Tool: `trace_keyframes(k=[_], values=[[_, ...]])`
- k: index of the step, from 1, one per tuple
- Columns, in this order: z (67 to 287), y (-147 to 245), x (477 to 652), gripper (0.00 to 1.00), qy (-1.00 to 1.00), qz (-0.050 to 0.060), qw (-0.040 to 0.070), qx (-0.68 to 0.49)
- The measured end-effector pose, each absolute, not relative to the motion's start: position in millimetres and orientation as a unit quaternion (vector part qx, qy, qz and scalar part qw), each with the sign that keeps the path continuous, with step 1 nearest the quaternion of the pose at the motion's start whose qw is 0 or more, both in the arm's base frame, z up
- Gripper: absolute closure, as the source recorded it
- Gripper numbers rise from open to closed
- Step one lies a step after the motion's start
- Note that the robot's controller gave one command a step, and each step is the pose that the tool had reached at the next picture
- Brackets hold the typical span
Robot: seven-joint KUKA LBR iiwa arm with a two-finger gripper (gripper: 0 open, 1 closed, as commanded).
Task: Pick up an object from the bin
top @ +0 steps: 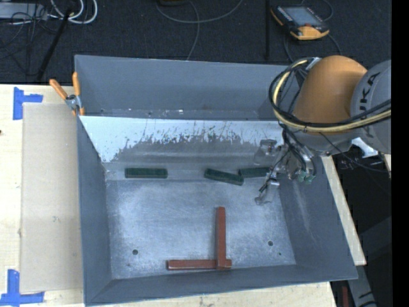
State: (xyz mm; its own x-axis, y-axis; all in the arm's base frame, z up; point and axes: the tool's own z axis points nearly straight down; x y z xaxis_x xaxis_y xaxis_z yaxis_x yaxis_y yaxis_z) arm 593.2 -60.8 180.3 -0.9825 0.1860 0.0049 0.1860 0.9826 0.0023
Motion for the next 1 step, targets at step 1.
trace_keyframes(k=[1], values=[[122.8, -52.3, 615.9, 0.0, -0.986, 0.0, 0.002, -0.166]])
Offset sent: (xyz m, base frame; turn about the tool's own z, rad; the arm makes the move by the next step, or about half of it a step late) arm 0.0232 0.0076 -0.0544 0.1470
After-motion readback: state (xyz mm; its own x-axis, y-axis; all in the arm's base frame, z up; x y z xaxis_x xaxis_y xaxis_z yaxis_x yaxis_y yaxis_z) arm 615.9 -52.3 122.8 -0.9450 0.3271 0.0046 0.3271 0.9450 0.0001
